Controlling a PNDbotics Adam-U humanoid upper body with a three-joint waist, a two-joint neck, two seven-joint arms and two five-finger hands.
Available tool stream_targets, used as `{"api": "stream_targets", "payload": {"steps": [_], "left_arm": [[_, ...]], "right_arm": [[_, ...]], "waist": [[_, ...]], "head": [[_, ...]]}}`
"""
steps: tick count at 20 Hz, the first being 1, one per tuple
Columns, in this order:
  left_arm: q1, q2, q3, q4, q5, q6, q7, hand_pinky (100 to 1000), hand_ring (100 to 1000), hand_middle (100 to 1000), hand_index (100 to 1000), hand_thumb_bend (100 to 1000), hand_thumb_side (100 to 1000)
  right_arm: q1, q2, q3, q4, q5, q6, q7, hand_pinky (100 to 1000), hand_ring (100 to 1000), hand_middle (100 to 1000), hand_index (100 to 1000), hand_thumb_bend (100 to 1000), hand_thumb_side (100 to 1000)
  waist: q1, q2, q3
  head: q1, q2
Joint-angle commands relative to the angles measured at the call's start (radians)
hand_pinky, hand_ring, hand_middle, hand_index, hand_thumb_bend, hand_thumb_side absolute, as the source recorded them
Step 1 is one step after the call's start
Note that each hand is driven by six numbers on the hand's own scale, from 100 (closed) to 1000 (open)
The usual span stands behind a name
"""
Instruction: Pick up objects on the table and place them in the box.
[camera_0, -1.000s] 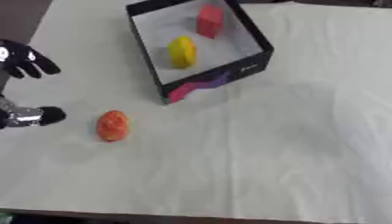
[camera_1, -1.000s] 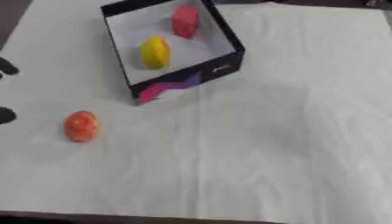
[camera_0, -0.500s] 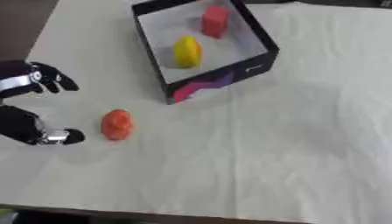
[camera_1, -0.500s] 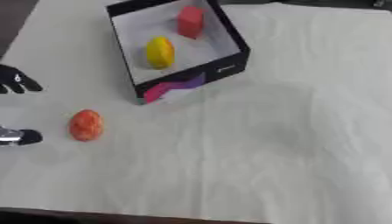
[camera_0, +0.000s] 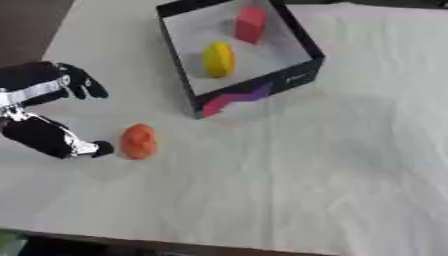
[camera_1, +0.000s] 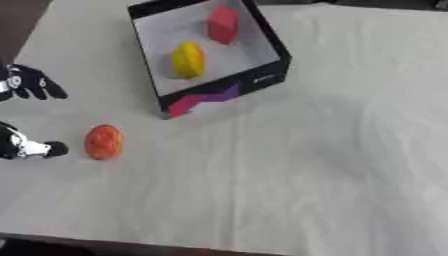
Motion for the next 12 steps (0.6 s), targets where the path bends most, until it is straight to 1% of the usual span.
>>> {"api": "stream_targets", "payload": {"steps": [1, 4, 8, 12], "left_arm": [[-0.024, 0.005, 0.013, -0.024, -0.008, -0.002, 0.034, 774, 759, 741, 815, 558, 369], [-0.042, -0.014, 0.005, -0.036, -0.01, -0.008, 0.038, 766, 748, 729, 802, 546, 353], [-0.064, -0.045, -0.017, -0.038, -0.01, -0.012, 0.007, 750, 724, 702, 779, 524, 351], [-0.066, -0.058, -0.027, -0.045, -0.005, -0.01, -0.021, 747, 722, 699, 777, 497, 336]], "right_arm": [[-0.003, -0.02, -0.012, -0.017, -0.003, 0.008, 0.0, 942, 828, 777, 883, 100, 400], [-0.004, -0.02, -0.011, -0.017, -0.005, 0.011, 0.001, 942, 828, 776, 883, 100, 400], [-0.011, -0.023, -0.008, -0.017, -0.01, 0.018, 0.005, 943, 827, 776, 877, 100, 407], [-0.038, -0.046, -0.009, -0.017, -0.028, 0.05, 0.004, 943, 827, 776, 876, 100, 418]], "waist": [[0.014, -0.008, 0.002], [0.014, -0.009, 0.002], [0.012, -0.01, 0.004], [0.012, -0.01, 0.006]], "head": [[0.003, -0.002], [0.004, 0.001], [0.004, 0.005], [0.004, 0.01]]}}
